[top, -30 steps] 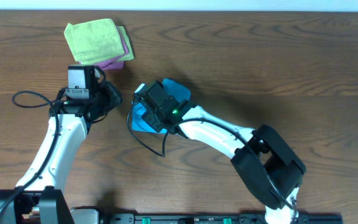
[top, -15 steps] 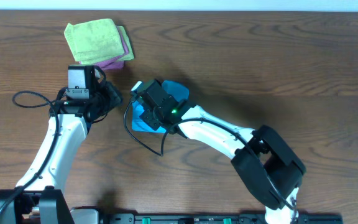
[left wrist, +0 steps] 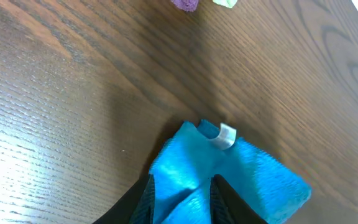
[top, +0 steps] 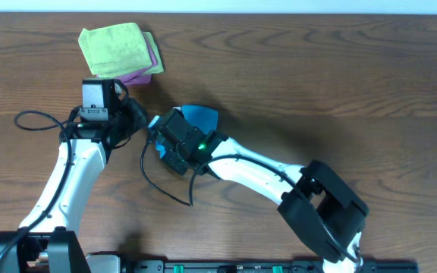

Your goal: Fold the cloth

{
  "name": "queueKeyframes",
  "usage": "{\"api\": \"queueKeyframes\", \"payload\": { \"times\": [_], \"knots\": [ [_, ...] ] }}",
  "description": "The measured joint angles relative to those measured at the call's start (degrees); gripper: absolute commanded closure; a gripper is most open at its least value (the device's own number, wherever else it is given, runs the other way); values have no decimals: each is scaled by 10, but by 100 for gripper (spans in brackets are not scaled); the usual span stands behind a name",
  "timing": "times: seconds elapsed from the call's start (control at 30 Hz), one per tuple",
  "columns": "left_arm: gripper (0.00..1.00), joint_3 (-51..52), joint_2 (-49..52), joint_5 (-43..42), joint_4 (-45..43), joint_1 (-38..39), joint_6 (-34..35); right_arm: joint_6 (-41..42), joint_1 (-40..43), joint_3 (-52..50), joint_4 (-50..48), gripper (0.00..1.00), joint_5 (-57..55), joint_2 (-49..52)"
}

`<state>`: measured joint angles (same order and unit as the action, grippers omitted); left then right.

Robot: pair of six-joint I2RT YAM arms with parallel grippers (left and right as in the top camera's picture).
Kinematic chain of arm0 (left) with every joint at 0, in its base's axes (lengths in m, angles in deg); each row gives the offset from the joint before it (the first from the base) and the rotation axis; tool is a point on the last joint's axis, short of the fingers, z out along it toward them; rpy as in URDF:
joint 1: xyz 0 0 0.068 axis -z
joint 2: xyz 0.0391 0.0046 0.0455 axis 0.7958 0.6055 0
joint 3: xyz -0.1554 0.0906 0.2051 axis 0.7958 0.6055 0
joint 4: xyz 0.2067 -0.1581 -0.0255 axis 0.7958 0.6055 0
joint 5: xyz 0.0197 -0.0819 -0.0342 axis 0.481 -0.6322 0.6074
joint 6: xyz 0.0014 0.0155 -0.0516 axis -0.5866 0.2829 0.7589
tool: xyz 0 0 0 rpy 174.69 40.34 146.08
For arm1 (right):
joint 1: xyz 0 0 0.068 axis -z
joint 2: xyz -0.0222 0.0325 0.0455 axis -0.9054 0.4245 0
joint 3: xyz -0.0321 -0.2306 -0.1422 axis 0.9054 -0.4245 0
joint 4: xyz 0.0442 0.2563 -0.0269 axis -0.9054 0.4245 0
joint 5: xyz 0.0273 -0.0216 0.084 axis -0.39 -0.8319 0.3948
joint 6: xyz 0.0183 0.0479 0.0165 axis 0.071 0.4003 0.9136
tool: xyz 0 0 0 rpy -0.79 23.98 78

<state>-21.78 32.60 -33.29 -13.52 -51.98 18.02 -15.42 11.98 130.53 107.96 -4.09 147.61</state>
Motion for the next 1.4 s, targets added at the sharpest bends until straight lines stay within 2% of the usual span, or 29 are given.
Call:
{"api": "queueKeyframes", "payload": {
  "times": [0.2, 0.27, 0.37, 0.43, 0.57, 0.77, 0.93, 1.1, 1.33, 1.4],
  "knots": [
    [69, 0, 0, 0, 0, 0, 0, 0, -4, 0, 6, 97, 8, 0],
    [69, 0, 0, 0, 0, 0, 0, 1, -4, 0, 6, 87, 9, 0],
    [69, 0, 0, 0, 0, 0, 0, 0, -4, 0, 5, 62, 11, 0],
    [69, 0, 0, 0, 0, 0, 0, 0, -4, 0, 5, 51, 11, 0],
    [69, 0, 0, 0, 0, 0, 0, -2, -4, 0, 5, 41, 11, -7],
    [69, -5, -6, -9, -5, 1, 2, 5, -3, 0, -3, 37, 8, -45],
    [69, -16, -13, -12, -9, 1, 12, 44, 5, -2, -9, 34, -36, -81],
    [68, -15, -7, -11, -4, 1, 23, 87, 53, 7, -7, 32, -83, -154],
    [69, -15, -7, -14, -4, 0, 47, 152, 117, 11, 20, 33, -79, -159],
    [69, -15, -7, -19, -4, 0, 53, 168, 129, 11, 21, 29, -73, -159]
  ]
}}
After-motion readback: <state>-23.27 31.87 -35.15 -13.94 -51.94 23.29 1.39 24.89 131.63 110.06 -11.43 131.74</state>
